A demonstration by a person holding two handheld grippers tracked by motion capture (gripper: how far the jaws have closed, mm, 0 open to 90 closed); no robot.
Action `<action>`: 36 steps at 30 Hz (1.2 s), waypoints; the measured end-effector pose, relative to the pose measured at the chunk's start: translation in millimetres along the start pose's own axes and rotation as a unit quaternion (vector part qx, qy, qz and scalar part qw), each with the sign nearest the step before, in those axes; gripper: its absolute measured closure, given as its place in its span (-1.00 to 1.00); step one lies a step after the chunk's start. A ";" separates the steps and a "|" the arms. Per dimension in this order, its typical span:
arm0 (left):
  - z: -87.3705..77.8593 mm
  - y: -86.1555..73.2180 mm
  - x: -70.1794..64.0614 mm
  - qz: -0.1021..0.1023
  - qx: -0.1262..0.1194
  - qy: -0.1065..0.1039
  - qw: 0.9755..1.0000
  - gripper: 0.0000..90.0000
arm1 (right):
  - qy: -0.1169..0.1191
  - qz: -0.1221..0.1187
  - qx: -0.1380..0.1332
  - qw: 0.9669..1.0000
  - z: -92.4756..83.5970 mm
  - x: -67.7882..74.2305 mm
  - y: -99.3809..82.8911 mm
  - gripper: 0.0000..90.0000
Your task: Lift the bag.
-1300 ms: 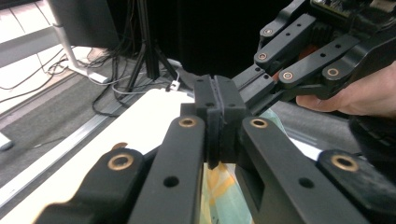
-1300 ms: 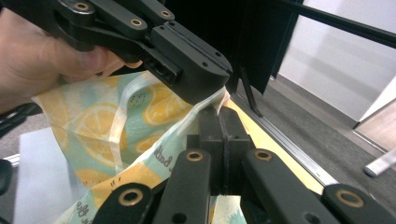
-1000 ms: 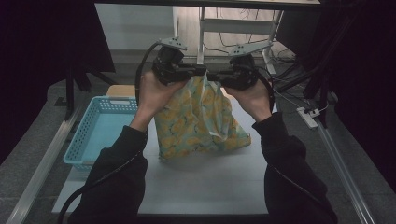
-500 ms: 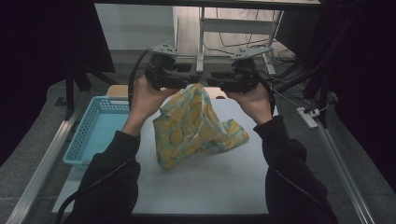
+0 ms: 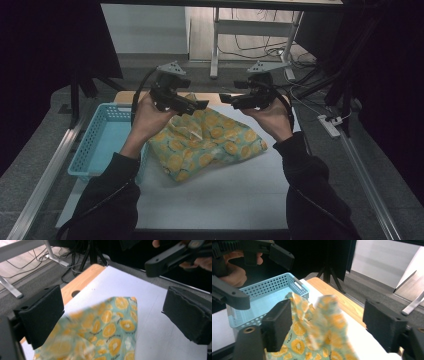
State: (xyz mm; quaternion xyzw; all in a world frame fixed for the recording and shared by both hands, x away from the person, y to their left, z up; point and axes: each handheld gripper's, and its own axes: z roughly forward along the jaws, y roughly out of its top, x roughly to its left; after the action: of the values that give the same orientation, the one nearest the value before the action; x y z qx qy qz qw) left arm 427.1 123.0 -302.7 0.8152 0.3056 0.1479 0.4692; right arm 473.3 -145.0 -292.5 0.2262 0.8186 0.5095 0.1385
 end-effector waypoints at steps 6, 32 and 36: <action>1.8 -18.9 1.2 -0.014 -0.002 -0.010 1.000 -1.00 | 0.006 0.010 0.002 1.000 -1.1 0.8 -13.2 -0.66; -13.7 -99.9 -18.6 -0.023 0.013 -0.019 0.999 -1.00 | 0.006 0.010 0.022 1.000 -15.8 16.5 -82.3 -0.93; -16.0 -111.0 -24.2 -0.020 0.016 -0.015 1.000 -1.00 | 0.007 0.015 0.025 1.000 -18.6 19.0 -93.7 -0.95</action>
State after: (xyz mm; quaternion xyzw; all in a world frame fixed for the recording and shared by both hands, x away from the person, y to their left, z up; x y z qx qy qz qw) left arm 360.1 159.7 -388.3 0.8182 0.3173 0.1215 0.4638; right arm 426.9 -185.2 -368.2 0.2379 0.8286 0.4924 0.1196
